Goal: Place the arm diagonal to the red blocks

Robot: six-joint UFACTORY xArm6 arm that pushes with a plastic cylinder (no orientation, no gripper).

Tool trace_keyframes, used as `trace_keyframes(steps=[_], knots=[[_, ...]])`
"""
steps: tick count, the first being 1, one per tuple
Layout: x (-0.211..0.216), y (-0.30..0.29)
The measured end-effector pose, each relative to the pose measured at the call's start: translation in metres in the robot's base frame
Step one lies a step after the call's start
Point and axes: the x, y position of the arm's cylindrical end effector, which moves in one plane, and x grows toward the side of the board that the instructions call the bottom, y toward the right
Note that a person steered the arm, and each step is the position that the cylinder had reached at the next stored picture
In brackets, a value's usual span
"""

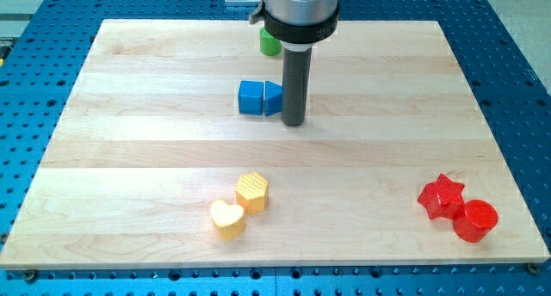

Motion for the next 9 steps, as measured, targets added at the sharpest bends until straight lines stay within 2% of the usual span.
trace_keyframes(steps=[9], knots=[[0.012,0.016]])
